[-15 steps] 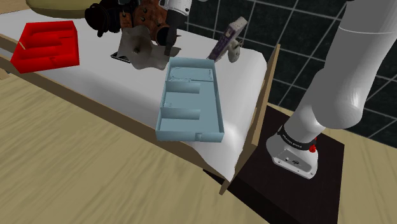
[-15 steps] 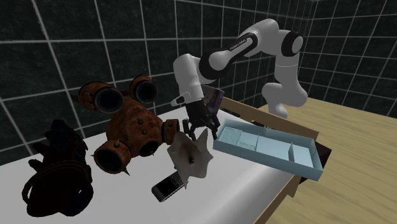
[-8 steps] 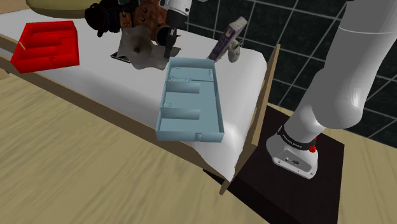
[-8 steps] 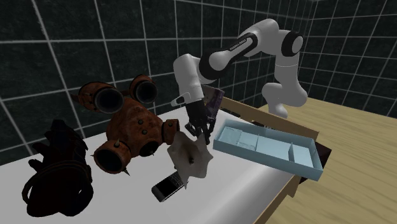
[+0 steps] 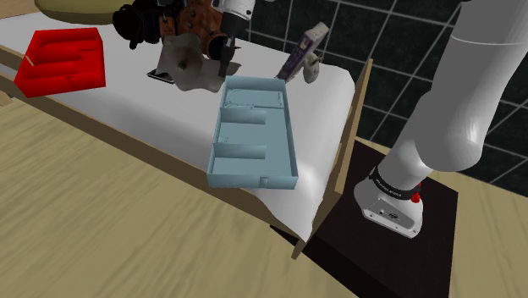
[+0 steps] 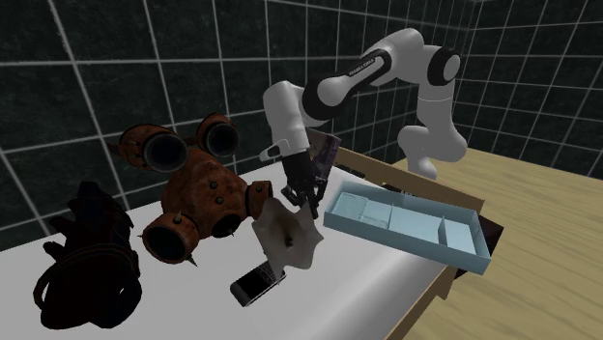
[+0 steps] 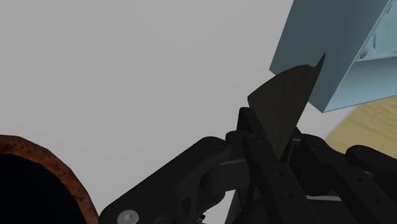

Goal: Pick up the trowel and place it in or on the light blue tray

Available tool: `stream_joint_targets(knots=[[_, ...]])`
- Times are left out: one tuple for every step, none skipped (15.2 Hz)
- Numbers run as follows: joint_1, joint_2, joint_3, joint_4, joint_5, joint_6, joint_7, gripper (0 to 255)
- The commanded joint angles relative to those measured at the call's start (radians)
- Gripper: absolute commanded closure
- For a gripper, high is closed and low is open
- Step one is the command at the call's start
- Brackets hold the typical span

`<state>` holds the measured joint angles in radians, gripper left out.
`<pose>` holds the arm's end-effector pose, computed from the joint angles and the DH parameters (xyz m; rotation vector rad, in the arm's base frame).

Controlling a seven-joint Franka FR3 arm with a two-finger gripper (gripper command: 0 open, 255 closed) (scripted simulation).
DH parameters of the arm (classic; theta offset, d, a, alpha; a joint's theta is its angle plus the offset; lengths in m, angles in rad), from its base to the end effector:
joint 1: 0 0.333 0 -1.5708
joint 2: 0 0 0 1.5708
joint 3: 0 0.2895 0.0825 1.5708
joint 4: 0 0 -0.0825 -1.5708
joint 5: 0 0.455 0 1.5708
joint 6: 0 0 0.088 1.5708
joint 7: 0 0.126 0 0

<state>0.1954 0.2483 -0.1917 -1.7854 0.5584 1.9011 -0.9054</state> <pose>0.6713 0.0548 0.3405 -2.5063 -0.9054 -0.1295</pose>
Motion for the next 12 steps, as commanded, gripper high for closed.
stream_joint_targets(knots=[[0.0,-0.007,-0.001,0.012,-0.004,-0.016,0.01,255],[0.0,-0.011,-0.001,0.02,-0.007,-0.026,0.016,255],[0.0,-0.014,-0.002,0.028,-0.01,-0.036,0.021,255],[-0.001,-0.018,-0.003,0.036,-0.012,-0.047,0.027,255],[-0.001,-0.021,-0.003,0.044,-0.015,-0.057,0.033,255],[-0.001,-0.025,-0.004,0.053,-0.017,-0.068,0.038,255],[-0.002,-0.028,-0.004,0.062,-0.019,-0.078,0.044,255],[-0.002,-0.03,-0.005,0.071,-0.021,-0.089,0.05,255],[-0.003,-0.033,-0.005,0.081,-0.023,-0.1,0.055,255],[-0.003,-0.035,-0.006,0.09,-0.025,-0.11,0.061,255],[-0.004,-0.038,-0.006,0.1,-0.027,-0.121,0.066,255],[-0.004,-0.04,-0.007,0.11,-0.029,-0.132,0.072,255]])
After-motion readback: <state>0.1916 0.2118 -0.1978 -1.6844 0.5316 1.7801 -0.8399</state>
